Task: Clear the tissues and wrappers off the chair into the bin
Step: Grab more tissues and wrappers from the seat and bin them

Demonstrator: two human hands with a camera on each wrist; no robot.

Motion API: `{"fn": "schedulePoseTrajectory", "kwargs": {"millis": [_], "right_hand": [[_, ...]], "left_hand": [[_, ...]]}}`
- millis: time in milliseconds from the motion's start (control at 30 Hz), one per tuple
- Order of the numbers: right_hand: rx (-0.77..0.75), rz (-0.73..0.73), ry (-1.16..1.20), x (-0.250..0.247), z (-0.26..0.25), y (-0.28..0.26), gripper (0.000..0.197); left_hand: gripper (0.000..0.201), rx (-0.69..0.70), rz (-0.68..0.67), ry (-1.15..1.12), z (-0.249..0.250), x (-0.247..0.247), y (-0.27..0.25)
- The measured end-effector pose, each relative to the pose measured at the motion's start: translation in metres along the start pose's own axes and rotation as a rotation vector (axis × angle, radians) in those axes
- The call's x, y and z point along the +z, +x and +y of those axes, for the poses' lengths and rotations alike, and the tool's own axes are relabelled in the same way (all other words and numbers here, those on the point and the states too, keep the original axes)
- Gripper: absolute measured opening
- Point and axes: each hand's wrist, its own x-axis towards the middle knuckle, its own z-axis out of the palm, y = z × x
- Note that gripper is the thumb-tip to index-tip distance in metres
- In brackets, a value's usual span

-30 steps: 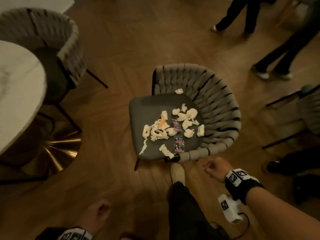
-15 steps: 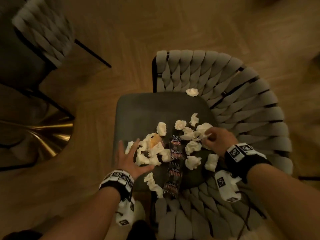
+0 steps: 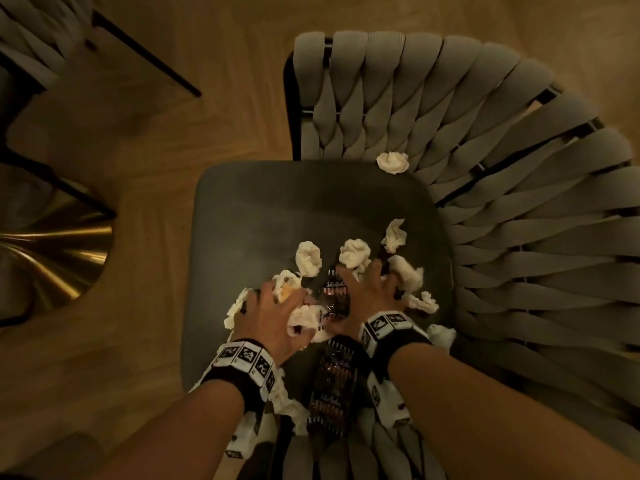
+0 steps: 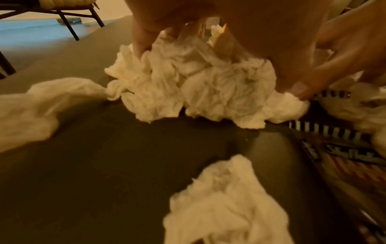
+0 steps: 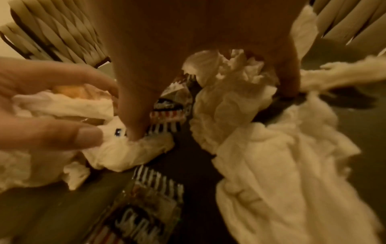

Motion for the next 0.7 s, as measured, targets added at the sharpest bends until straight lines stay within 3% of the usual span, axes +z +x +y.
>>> {"fn": "schedulePoseTrajectory", "kwargs": {"millis": [100, 233, 367, 433, 500, 600, 700], "right_hand": [[-0.034, 0.047, 0.02, -0.008, 0.001, 0.003, 0.087], [-0.087, 0.037, 0.097, -0.021, 0.008, 0.001, 0.062], [-0.176, 0.214, 0.305, -0.043, 0.015, -0.02, 0.05], [-0.127, 0.337, 0.399, -0.059, 0.029, -0.02, 0.05], [0.02, 0.4, 0.368, -0.07, 0.05, -0.009, 0.049], [0.2, 0.231, 0.173, -0.068, 0.075, 0.012, 0.046], [0.217, 0.206, 0.168, -0.058, 0.078, 0.029, 0.051]], "left_hand": [[0.079, 0.025, -0.021, 0.067, 0.01, 0.006, -0.002], [0.055, -0.003, -0.036, -0.029, 0.018, 0.01, 0.007], [0.045, 0.071, -0.067, -0.142, 0.016, 0.002, 0.008], [0.043, 0.096, -0.03, -0.192, 0.019, -0.009, 0.004], [0.039, 0.117, 0.03, -0.213, 0.024, -0.023, 0.002], [0.038, 0.166, 0.121, -0.22, 0.035, -0.046, 0.009], [0.042, 0.17, 0.205, -0.213, 0.048, -0.066, 0.036]]}}
